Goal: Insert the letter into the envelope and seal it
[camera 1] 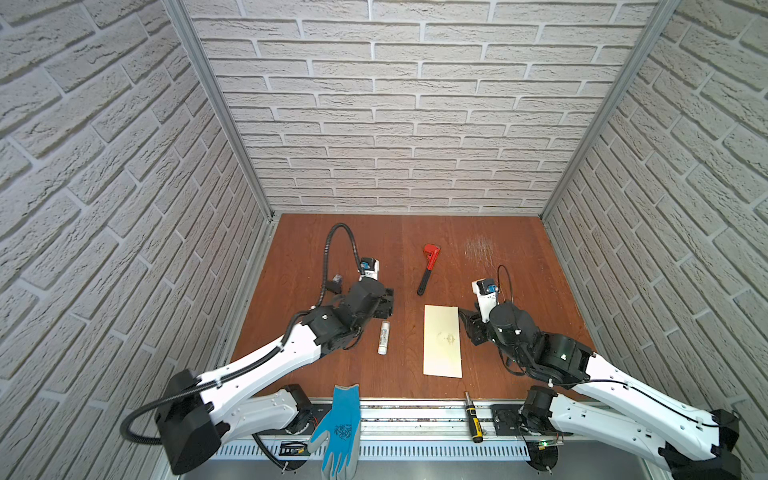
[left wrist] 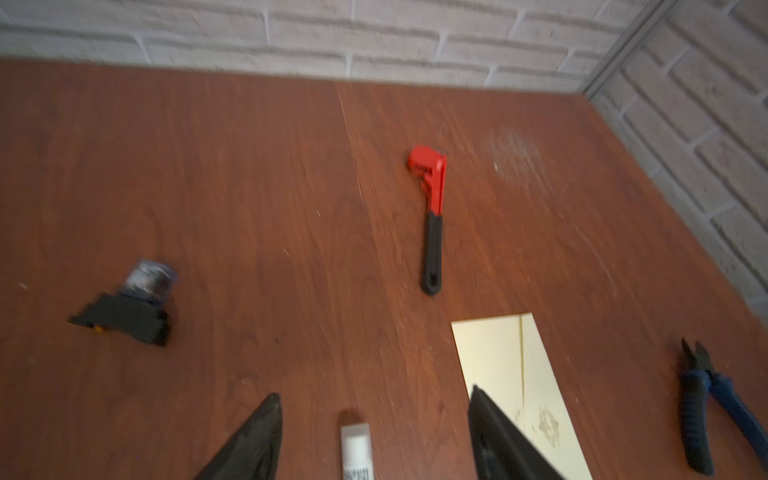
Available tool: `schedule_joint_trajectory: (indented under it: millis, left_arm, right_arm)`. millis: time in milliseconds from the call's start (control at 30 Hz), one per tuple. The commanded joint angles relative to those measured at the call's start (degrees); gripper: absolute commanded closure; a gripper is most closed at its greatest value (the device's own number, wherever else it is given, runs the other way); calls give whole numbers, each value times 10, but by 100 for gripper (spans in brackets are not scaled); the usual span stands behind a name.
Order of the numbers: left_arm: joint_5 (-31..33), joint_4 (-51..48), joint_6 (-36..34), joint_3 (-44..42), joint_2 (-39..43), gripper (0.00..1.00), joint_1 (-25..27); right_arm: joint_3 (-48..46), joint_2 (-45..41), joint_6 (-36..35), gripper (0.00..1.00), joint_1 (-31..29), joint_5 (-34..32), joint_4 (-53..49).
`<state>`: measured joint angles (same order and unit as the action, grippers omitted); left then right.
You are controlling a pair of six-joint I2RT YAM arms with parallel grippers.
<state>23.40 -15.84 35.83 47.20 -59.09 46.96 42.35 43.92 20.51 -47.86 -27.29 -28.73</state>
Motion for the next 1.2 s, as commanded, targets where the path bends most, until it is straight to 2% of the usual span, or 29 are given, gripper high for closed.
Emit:
schedule_joint_trajectory:
  millis: [0,67,200,267,467,567,600,667,767,800,900,967,1000,1033,1100,1167]
  left_arm:
    - [73,31,-110,-48,74,25,-67]
    - [89,81,-154,-101,126,22,-124]
    - [83,164,-172,-189,205,16,-239]
    - [94,183,-172,-213,226,2,-273]
    - [194,264,-211,-280,254,2,-296]
    - [230,333,-249,-329,260,2,-300]
    - [239,358,-265,-345,261,2,-302]
    - [242,410,-292,-375,259,2,-308]
    - [243,448,-308,-399,244,2,-324]
    - [241,458,-308,-405,234,2,-332]
    - [207,523,-285,-434,185,2,-369]
    - [166,563,-262,-443,128,2,-403]
    - [145,584,-257,-443,97,2,-418]
    - [129,609,-258,-443,66,2,-431]
    - [93,683,-267,-443,6,2,-447]
    - [69,743,-270,-434,-56,2,-457]
  right_arm:
    - [-1,-7,-81,48,62,-54,59]
    - [-27,-3,-108,48,132,-58,114]
    - [-88,22,-148,43,235,-67,233]
    - [-125,44,-167,42,269,-78,305]
    - [-220,149,-219,39,303,-83,573]
    - [-240,244,-247,39,314,-64,710]
    - [-236,280,-259,38,316,-60,738]
    - [-219,328,-257,38,317,-45,723]
    - [-268,405,-278,36,320,-34,910]
    - [-266,390,-267,35,322,-30,884]
    - [-248,364,-231,37,368,52,796]
    - [-244,386,-202,36,405,105,785]
    - [-247,420,-204,37,412,123,840]
    - [-246,431,-210,37,412,129,864]
    - [-226,400,-203,37,414,135,773]
    - [-228,409,-203,37,416,138,788]
